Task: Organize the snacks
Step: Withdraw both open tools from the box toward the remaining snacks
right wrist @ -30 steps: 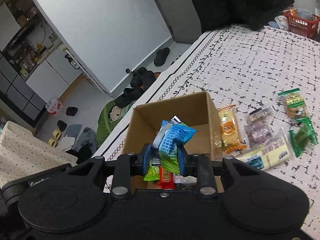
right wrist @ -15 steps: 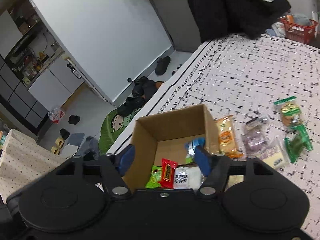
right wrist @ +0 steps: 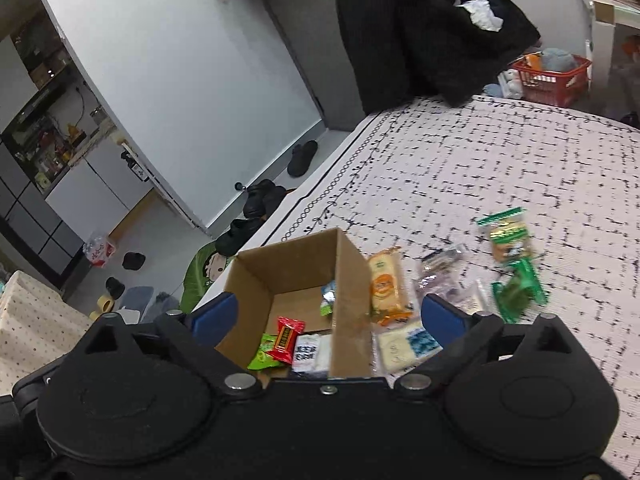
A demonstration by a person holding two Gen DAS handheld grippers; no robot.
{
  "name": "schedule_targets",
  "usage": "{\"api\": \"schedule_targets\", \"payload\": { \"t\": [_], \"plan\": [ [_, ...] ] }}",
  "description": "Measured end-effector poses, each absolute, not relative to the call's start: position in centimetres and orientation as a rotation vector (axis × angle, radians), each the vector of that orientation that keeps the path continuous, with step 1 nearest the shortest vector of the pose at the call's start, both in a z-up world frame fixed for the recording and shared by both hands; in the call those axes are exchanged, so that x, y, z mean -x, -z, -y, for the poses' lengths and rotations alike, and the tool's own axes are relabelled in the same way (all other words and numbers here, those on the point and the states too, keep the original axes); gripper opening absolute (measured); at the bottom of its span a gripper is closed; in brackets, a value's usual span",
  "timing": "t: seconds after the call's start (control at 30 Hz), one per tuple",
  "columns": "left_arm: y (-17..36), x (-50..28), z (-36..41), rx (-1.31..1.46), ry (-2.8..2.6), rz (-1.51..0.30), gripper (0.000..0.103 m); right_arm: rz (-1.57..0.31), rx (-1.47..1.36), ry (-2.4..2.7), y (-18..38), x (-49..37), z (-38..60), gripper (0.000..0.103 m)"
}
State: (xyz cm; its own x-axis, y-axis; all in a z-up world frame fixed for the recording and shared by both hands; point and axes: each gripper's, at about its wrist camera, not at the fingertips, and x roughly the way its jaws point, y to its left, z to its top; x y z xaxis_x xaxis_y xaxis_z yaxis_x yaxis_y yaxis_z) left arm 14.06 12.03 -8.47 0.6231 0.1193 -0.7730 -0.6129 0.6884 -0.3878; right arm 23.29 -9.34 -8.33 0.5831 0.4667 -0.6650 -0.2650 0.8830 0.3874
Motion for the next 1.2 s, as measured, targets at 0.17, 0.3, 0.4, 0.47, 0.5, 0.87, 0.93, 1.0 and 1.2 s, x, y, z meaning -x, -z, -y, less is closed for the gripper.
{"api": "schedule_targets", "payload": {
  "t": [0.17, 0.3, 0.4, 0.47, 0.5, 0.87, 0.93, 1.0, 1.2],
  "plan": [
    [8.1, -13.8, -10.6, 0.685, -0.427, -0.798, 0.103, -0.812, -0.222, -0.438, 7.8, -22.4, 10.7, 0.103],
    [7.8, -13.8, -9.4, 0.667, -0.412, -0.808, 0.103, -0.807, -0.223, -0.430, 7.5, -22.0, 12.0, 0.103],
    [7.5, -13.9, -8.3, 0.645, -0.406, -0.810, 0.103, -0.805, -0.229, -0.419, 7.4, -22.0, 13.3, 0.103],
    [7.4, -14.0, -7.7, 0.640, -0.397, -0.813, 0.103, -0.804, -0.233, -0.414, 7.5, -21.9, 14.1, 0.103],
    [7.4, -14.0, -7.5, 0.641, -0.392, -0.817, 0.103, -0.802, -0.234, -0.414, 7.5, -21.9, 14.4, 0.103],
    [7.6, -15.2, -3.8, 0.587, -0.380, -0.865, 0.103, -0.811, -0.240, -0.364, 8.2, -22.2, 19.2, 0.103],
    [7.6, -15.6, -3.1, 0.580, -0.367, -0.871, 0.103, -0.813, -0.245, -0.355, 8.3, -22.4, 20.1, 0.103],
    [7.7, -15.9, -2.5, 0.573, -0.353, -0.876, 0.103, -0.818, -0.245, -0.346, 8.5, -22.5, 20.7, 0.103],
    [7.8, -16.9, -0.4, 0.549, -0.301, -0.866, 0.102, -0.842, -0.286, -0.323, 9.4, -23.2, 23.2, 0.103]
  ]
}}
